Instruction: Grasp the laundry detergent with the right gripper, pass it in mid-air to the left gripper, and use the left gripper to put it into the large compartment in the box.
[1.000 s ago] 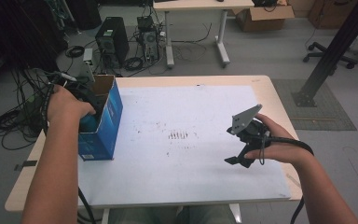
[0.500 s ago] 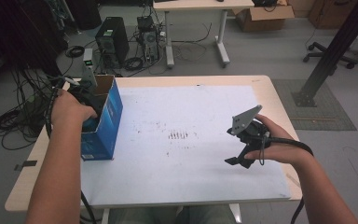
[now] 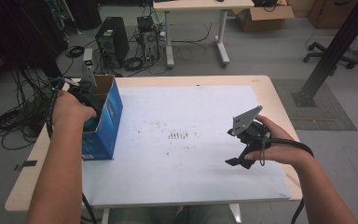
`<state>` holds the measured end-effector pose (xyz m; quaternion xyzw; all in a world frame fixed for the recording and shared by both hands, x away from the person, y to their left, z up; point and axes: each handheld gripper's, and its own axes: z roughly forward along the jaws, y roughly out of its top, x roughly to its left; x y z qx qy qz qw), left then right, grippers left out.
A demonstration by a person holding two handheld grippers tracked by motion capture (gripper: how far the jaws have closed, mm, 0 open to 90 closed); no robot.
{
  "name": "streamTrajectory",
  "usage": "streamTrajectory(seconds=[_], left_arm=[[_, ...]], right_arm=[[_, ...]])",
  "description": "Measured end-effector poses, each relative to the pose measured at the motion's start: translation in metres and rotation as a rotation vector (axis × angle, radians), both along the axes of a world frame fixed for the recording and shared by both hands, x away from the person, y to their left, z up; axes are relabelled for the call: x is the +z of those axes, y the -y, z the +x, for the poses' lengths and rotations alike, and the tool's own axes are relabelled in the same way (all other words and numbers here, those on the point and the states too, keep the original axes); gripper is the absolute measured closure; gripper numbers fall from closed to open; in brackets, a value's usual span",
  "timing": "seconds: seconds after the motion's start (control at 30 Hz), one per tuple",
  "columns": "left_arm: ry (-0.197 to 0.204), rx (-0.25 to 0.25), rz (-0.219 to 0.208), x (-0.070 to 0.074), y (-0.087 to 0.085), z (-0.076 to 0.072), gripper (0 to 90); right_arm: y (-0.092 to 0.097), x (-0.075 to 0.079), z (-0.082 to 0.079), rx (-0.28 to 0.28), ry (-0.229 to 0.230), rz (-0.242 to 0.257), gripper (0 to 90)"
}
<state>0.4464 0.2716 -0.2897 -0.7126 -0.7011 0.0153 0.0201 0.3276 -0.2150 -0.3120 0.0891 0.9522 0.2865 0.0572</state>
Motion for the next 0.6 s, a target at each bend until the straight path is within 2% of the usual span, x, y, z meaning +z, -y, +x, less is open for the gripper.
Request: streamTrajectory(seconds=[0.27, 0.33, 0.4, 0.6], left_arm=[[0.009, -0.002, -0.002, 0.0002, -0.0007, -0.0012, 38.5], [0.018, 0.0, 0.0, 0.0008, -0.001, -0.0017, 37.3], [0.035, 0.006, -0.016, 0.0031, -0.0023, -0.0023, 34.2], [0.04, 0.003, -0.012, 0.0067, -0.0004, -0.003, 32.5]], right_arm=[[0.001, -0.0005, -0.0008, -0.002, -0.003, -0.003, 2.7], [0.0011, -0.0004, -0.001, -0.002, -0.003, -0.003, 2.7], [0.0012, -0.0004, -0.0012, -0.003, -0.004, -0.003, 2.7], [0.0026, -0.002, -0.0015, -0.003, -0.009, -0.003, 2.8]])
